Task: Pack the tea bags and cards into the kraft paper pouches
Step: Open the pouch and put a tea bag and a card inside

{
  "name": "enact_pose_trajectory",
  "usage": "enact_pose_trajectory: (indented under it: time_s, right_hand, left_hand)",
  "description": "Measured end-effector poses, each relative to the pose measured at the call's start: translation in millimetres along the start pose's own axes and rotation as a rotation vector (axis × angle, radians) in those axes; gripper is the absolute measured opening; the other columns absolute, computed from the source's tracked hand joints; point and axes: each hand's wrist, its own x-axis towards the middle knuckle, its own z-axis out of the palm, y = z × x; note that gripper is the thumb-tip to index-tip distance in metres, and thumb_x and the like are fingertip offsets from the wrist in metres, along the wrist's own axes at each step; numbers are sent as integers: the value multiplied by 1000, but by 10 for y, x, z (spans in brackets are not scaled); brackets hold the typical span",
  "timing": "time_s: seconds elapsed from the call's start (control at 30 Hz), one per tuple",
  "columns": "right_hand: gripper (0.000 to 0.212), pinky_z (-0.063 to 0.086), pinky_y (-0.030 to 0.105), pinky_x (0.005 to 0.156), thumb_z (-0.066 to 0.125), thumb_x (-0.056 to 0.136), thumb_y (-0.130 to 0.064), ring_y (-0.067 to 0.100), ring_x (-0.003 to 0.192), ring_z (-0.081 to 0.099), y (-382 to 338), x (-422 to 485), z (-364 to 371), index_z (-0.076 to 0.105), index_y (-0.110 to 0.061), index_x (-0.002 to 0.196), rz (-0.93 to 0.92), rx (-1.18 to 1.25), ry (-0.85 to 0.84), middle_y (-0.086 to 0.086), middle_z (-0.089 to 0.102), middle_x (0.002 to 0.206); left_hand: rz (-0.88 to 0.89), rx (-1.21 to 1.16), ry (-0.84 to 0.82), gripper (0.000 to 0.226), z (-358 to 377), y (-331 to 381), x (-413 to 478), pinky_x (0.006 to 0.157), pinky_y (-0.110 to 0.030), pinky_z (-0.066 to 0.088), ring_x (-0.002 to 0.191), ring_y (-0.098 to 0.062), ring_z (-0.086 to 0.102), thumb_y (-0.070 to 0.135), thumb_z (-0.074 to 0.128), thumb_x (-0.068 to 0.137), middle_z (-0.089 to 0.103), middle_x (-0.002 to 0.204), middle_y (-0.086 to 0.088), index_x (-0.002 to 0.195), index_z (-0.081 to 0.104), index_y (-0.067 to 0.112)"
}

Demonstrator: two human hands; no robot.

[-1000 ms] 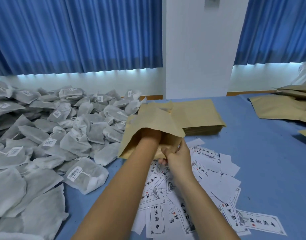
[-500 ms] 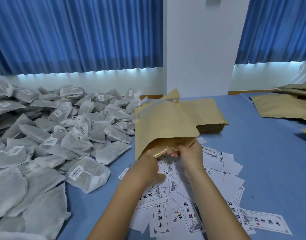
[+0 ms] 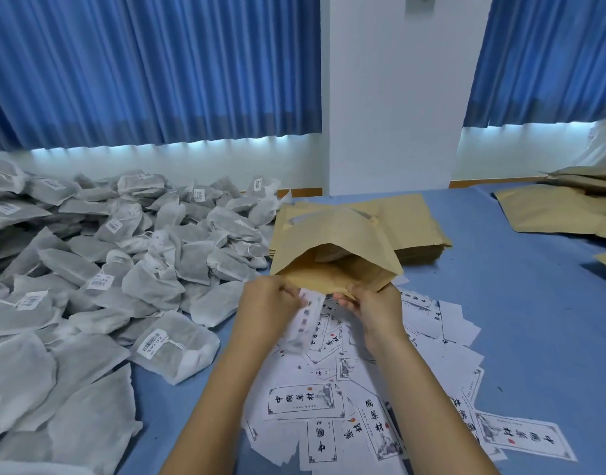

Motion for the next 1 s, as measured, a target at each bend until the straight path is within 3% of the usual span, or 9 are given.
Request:
enact_pose_trajectory:
  time_s: [0.13,0.33,0.43,0.57,0.63,0.73,0.83,0.9,1.0]
  right_hand:
    - [14,46,16,42,56,89,1,4,50,65,20,-8,25,64,-1,101,-30,-65,19,10,71,82]
    - [25,50,20,46,52,84,13,17,50,65,35,-56,67,61,2,104,-63,-23,-30,17,70,79]
    - [32,55,25,51,49,84,17,28,65,68,66,-67,109,57,-3,108,-62,1,-41,20,65,93]
    - [34,55,25,51,52,84,17,28,67,66,62,-57,84,56,1,114,-13,35,-39,23,64,104]
    - [32,57,27,55,53,85,15,23,63,64,56,-38,64,57,2,114,39,103,-42,23,64,104]
    - [27,51,24,51,53,85,10,20,60,62,32,-34,41,60,7,111,102,95,-14,18,63,91]
    - [24,48,19,44,50,85,10,15,47,63,5,-36,32,61,8,107,98,73,16,19,64,89]
    - [27,50,22,48,48,86,12,20,57,66,14,-56,46,59,8,110,84,77,0,22,65,98]
    - [26,49,25,54,49,86,14,22,74,58,41,-80,80,58,8,110,61,122,-97,16,61,95]
  left_hand:
    - [-241,-747,-295,14,34,295,54,37,-10,34,38,-5,41,8,55,94,64,66,-11,94,63,-4]
    - [-276,-481,2,27,406,653,550,43,-14,38,40,-7,50,-1,40,94,55,64,-8,72,54,3]
    - [-104,-239,184,22,538,607,730,73,-9,34,99,-18,58,8,50,95,60,111,-8,114,58,3]
    - [-149,188,74,40,592,522,734,88,-24,45,122,-27,49,15,43,99,47,136,-14,137,40,6]
    - [-85,310,111,31,567,584,612,91,-27,41,117,-27,51,9,39,98,51,129,-14,127,49,7]
    - [72,439,205,16,502,589,312,64,-33,43,90,-30,64,6,43,92,65,95,-12,89,58,10]
    - [305,362,528,14,375,577,6,51,-27,34,70,-24,61,16,52,86,63,72,-2,75,60,16]
    - [567,350,705,17,305,595,-13,69,-30,45,88,-21,60,12,60,81,66,90,1,94,67,18]
    - [549,626,373,38,286,604,144,113,-40,20,129,-22,42,14,53,87,56,131,2,124,59,23]
